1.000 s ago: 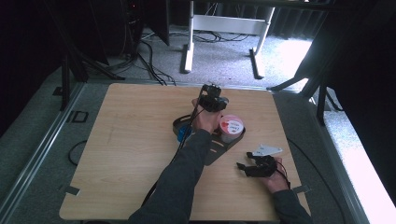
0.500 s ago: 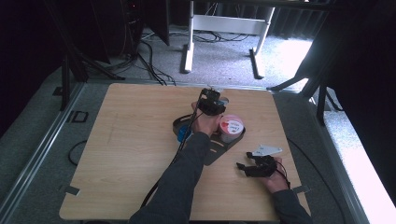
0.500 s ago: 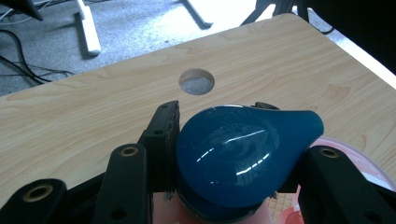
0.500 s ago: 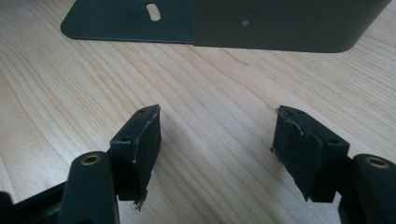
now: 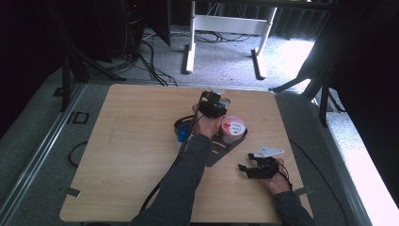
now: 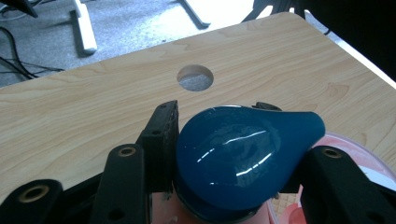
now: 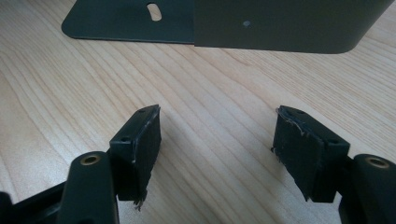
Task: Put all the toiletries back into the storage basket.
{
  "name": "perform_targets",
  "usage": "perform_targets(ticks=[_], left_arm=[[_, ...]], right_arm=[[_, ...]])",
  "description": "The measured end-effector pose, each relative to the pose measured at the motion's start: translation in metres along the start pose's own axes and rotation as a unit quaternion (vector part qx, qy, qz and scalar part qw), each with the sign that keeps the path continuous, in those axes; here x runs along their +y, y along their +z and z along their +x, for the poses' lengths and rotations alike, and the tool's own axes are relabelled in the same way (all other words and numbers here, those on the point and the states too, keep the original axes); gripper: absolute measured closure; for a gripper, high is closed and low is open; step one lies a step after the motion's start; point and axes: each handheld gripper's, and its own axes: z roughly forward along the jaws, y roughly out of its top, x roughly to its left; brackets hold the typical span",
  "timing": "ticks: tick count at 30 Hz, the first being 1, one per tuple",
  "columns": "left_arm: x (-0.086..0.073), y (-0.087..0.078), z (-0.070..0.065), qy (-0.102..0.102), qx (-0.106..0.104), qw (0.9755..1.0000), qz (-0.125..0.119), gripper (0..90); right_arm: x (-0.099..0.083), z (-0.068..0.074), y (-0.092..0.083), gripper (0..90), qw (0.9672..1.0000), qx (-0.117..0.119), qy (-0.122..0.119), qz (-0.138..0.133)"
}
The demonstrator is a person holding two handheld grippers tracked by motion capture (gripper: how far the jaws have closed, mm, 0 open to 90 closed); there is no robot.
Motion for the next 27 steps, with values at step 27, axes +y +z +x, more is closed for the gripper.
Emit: perform_targets(ticks=[27], left_arm=[[-0.013,-0.016,-0.011,-0.010,-0.001,0.9999,-0.003,27.6]], right_arm=[[0.000,0.000,0.000,31.9,1.0000,0.001,0.000,0.000]])
